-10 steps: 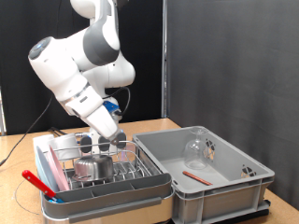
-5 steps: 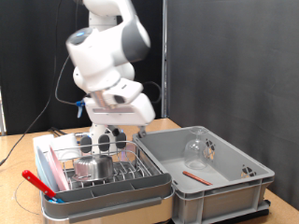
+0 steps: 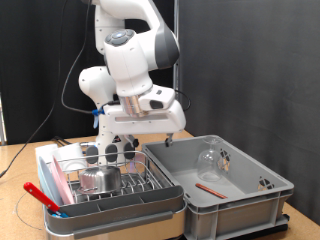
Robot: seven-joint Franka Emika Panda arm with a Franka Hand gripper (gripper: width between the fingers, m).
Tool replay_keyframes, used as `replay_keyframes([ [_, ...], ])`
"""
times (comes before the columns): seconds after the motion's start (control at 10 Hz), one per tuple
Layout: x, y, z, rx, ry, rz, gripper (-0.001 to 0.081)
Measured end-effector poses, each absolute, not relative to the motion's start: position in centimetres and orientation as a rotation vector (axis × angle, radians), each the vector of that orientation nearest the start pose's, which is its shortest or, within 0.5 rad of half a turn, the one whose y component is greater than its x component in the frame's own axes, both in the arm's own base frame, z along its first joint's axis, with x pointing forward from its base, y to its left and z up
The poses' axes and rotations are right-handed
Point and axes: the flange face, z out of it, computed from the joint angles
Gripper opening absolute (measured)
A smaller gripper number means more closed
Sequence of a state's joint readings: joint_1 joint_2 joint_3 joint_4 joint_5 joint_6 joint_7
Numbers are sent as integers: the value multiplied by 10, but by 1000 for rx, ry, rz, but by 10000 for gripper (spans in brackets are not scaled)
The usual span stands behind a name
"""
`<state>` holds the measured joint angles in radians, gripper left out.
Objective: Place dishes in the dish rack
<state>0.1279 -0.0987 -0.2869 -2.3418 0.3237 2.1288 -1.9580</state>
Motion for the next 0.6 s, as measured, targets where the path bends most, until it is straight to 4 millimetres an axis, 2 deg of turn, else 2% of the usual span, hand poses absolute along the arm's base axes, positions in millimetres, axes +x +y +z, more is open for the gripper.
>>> replay_keyframes([
  [0.1, 478, -55, 367, 2172, 2571, 417, 806],
  [0.3, 486, -26, 381, 1917, 2751, 445, 806],
  [0.6, 498, 23, 399, 1460, 2908, 249, 806],
])
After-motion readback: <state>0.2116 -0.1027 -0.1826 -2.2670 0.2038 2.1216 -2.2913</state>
